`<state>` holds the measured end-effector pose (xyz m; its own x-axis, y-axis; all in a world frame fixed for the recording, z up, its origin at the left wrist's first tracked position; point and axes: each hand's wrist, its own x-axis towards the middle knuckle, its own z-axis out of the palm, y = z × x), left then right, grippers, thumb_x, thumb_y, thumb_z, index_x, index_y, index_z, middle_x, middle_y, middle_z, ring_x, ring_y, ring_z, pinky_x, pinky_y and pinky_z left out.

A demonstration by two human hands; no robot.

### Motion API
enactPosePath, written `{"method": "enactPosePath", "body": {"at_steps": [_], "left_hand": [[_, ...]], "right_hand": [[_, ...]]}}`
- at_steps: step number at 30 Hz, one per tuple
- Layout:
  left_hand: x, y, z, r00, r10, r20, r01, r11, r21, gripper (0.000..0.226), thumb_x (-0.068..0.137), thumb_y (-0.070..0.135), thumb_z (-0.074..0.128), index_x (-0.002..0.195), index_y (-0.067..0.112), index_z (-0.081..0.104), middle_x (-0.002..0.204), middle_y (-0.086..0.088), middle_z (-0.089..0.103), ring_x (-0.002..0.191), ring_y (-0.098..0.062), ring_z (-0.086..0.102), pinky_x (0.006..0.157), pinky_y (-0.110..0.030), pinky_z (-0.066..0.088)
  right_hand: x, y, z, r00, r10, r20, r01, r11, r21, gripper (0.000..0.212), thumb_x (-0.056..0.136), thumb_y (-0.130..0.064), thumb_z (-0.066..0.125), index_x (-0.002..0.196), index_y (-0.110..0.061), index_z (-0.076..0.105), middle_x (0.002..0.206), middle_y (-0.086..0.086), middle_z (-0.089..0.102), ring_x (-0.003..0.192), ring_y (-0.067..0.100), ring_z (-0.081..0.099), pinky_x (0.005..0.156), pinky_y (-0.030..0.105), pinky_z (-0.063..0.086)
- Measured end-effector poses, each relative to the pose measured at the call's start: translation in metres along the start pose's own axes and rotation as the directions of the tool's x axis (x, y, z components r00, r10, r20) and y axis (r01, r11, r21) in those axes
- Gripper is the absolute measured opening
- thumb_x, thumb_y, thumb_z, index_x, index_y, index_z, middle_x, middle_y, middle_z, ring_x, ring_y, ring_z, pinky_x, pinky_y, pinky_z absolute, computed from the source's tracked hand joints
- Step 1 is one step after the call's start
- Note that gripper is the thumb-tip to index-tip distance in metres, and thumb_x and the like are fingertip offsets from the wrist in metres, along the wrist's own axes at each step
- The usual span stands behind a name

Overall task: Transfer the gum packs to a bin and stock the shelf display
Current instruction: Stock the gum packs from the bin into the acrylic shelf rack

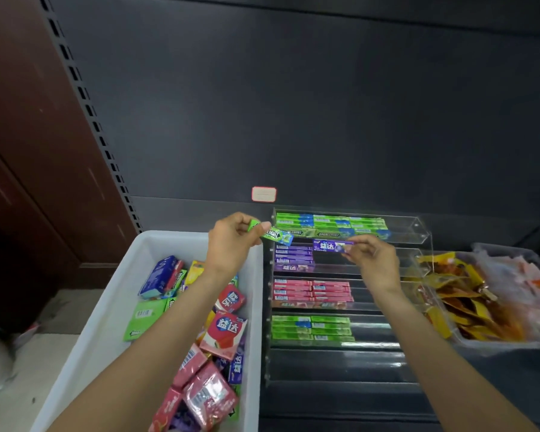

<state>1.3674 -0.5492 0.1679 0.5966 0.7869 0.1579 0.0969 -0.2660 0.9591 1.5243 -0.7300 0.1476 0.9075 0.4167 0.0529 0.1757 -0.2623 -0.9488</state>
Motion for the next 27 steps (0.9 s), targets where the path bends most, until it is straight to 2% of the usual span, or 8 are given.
{"method": "enactPosePath", "body": {"at_steps": [2,5,7,10,16,20,23,27], "left_hand": [[-0.002,0.004,0.006,1.0,-0.003,0.0,0.003,1.0,0.005,0.015,0.08,0.028,0.071,0.074,0.017,0.062,0.069,0.002,0.066,0.052,0.003,0.06,0.064,-0.014,0.053],[-0.004,0.009,0.017,1.0,-0.006,-0.013,0.006,1.0,0.022,0.015,0.08,0.029,0.071,0.075,0.017,0.062,0.068,0.003,0.065,0.052,0.004,0.059,0.06,-0.009,0.049],[-0.005,0.011,0.023,1.0,-0.003,-0.026,0.004,0.999,0.037,0.016,0.08,0.029,0.07,0.075,0.016,0.062,0.068,0.003,0.065,0.053,0.003,0.06,0.058,-0.008,0.049],[-0.008,0.012,0.029,0.999,-0.003,-0.038,0.005,0.999,0.051,0.016,0.08,0.031,0.07,0.074,0.018,0.061,0.068,0.005,0.065,0.054,0.003,0.06,0.061,-0.013,0.051],[-0.013,0.01,0.036,0.999,-0.013,-0.053,0.017,0.997,0.073,0.015,0.079,0.03,0.071,0.072,0.022,0.061,0.067,0.004,0.066,0.055,0.0,0.06,0.069,-0.024,0.054],[-0.016,0.011,0.043,0.999,-0.026,-0.032,0.028,0.998,0.06,0.014,0.079,0.03,0.07,0.073,0.022,0.061,0.071,0.002,0.067,0.06,-0.004,0.064,0.071,-0.027,0.055],[-0.017,0.013,0.048,0.999,-0.04,-0.016,0.04,0.999,0.023,0.011,0.079,0.029,0.07,0.075,0.021,0.063,0.072,0.0,0.069,0.067,-0.013,0.067,0.078,-0.034,0.056],[-0.019,0.016,0.055,0.998,-0.063,0.028,0.064,0.997,-0.044,0.005,0.084,0.024,0.066,0.079,0.021,0.064,0.073,0.001,0.07,0.072,-0.014,0.069,0.081,-0.036,0.057]], "right_hand": [[0.008,0.007,-0.008,1.0,-0.022,-0.01,0.021,0.996,-0.088,0.014,0.084,-0.003,0.067,0.091,-0.015,0.066,0.084,0.004,0.068,0.083,0.019,0.067,0.089,0.04,0.053],[0.015,0.015,-0.016,0.996,-0.093,0.017,0.094,0.964,-0.25,0.014,0.083,-0.005,0.068,0.096,-0.011,0.068,0.087,0.004,0.068,0.086,0.018,0.066,0.09,0.037,0.052],[0.017,0.018,-0.016,0.982,-0.18,0.052,0.188,0.928,-0.323,0.015,0.081,-0.004,0.069,0.096,-0.007,0.07,0.091,0.006,0.07,0.083,0.014,0.064,0.086,0.029,0.051],[0.019,0.021,-0.01,0.961,-0.262,0.086,0.274,0.874,-0.401,0.017,0.079,-0.006,0.071,0.097,-0.007,0.072,0.094,0.007,0.071,0.077,0.009,0.061,0.075,0.012,0.042],[0.021,0.024,-0.003,0.972,-0.231,0.033,0.219,0.86,-0.462,0.017,0.083,-0.005,0.066,0.1,-0.003,0.068,0.094,0.01,0.071,0.088,0.019,0.067,0.081,0.021,0.048],[0.02,0.024,-0.005,0.973,-0.191,0.133,0.233,0.804,-0.546,0.022,0.089,-0.01,0.061,0.108,-0.003,0.067,0.102,0.011,0.071,0.093,0.021,0.067,0.086,0.028,0.049],[0.021,0.024,-0.007,0.959,-0.197,0.204,0.281,0.758,-0.588,0.021,0.092,-0.013,0.057,0.106,-0.003,0.068,0.101,0.013,0.069,0.085,0.021,0.067,0.078,0.025,0.051],[0.019,0.025,-0.008,0.937,-0.205,0.282,0.341,0.706,-0.62,0.022,0.094,-0.016,0.054,0.101,-0.001,0.068,0.109,0.015,0.058,0.077,0.017,0.06,0.077,0.023,0.051]]}}
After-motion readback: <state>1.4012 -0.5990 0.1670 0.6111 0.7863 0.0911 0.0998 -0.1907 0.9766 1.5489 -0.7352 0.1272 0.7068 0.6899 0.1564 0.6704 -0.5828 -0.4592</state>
